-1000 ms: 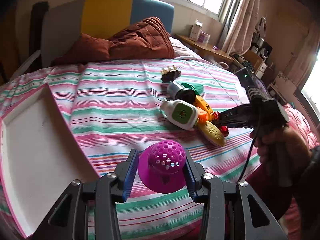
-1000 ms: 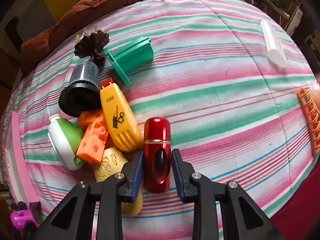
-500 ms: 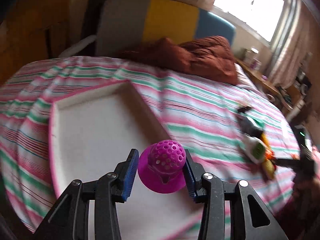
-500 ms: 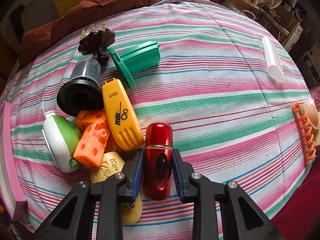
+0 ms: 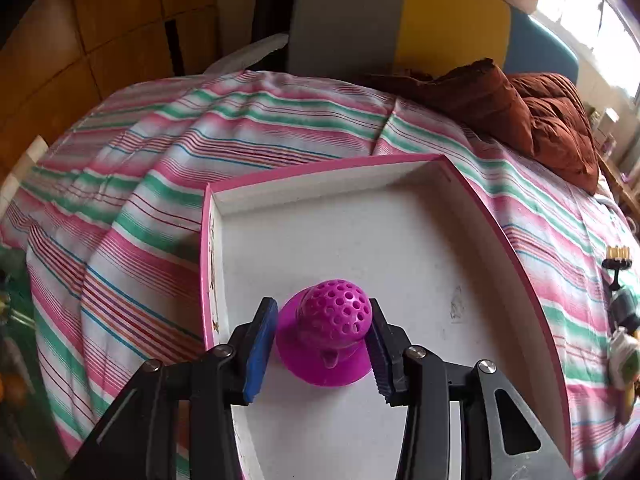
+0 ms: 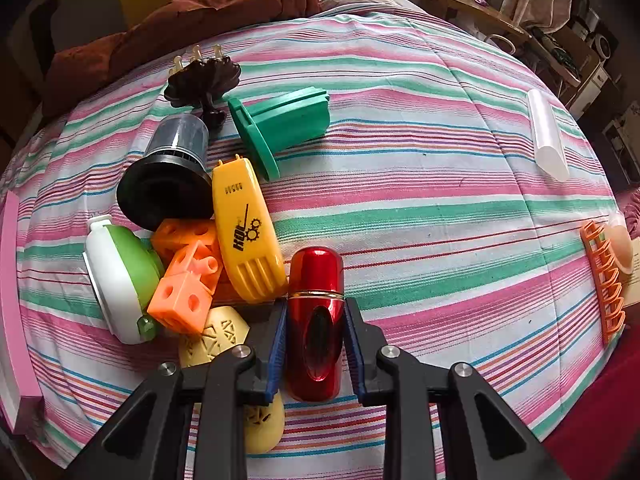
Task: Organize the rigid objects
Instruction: 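Release the magenta toy in the tray while the right gripper grasps the red cylinder, then carry the red cylinder to the tray and release it beside the magenta toy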
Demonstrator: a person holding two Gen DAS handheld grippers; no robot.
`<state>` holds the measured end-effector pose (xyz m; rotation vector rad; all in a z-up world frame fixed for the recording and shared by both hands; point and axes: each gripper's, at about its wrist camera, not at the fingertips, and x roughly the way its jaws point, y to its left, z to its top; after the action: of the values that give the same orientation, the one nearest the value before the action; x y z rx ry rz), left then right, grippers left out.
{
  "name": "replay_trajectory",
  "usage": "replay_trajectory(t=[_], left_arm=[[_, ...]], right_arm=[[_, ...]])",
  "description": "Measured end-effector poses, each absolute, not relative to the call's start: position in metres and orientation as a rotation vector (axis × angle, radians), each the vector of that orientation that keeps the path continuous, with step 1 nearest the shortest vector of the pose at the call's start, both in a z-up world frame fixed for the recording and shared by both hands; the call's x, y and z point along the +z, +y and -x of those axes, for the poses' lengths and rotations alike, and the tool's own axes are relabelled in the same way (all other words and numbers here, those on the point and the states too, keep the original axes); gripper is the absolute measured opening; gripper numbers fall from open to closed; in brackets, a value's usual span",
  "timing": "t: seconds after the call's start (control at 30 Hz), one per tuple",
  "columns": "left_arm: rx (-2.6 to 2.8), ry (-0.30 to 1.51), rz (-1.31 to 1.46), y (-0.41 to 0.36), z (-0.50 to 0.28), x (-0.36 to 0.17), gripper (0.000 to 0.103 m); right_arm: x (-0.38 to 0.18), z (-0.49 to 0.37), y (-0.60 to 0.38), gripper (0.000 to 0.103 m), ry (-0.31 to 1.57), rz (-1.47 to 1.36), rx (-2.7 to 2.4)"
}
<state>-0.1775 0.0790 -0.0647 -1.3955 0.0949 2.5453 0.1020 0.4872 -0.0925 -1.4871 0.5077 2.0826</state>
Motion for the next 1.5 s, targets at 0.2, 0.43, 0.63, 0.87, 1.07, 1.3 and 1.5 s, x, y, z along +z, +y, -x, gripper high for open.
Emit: replay_trajectory(t=[0.2, 0.43, 0.63, 0.87, 1.07, 1.3, 1.5], left_arm=[[2.554, 0.122, 1.359, 0.084, 0.178, -0.059, 0.051], [2.599, 0.095, 1.316, 0.073, 0.160, -0.046, 0.064], [2.640, 0.040, 1.249, 0.051, 0.128, -0.027, 0.069], [2.643, -0.063, 1.275, 0.025, 0.087, -0.026, 0.071], [2.662, -0.032, 1.313, 0.014, 0.062, -0.031, 0.071], [2.669, -0.033, 1.303, 0.013, 0.049, -0.025, 0.072], [2.670, -0.001, 1.261, 0.019, 0.042, -0.015, 0.075]], right_arm=[[-0.094, -0.094, 0.490, 0.026, 0.499, 1.491, 2.081], [-0.088, -0.063, 0.490, 0.026, 0.485, 1.496, 2.077], [-0.087, -0.066, 0.490, 0.026, 0.473, 1.499, 2.076], [-0.081, -0.078, 0.480, 0.026, 0.456, 1.491, 2.080], [-0.076, -0.085, 0.482, 0.025, 0.463, 1.468, 2.079], [-0.074, -0.066, 0.488, 0.025, 0.481, 1.410, 2.074], [-0.048, -0.068, 0.482, 0.025, 0.500, 1.247, 2.208]])
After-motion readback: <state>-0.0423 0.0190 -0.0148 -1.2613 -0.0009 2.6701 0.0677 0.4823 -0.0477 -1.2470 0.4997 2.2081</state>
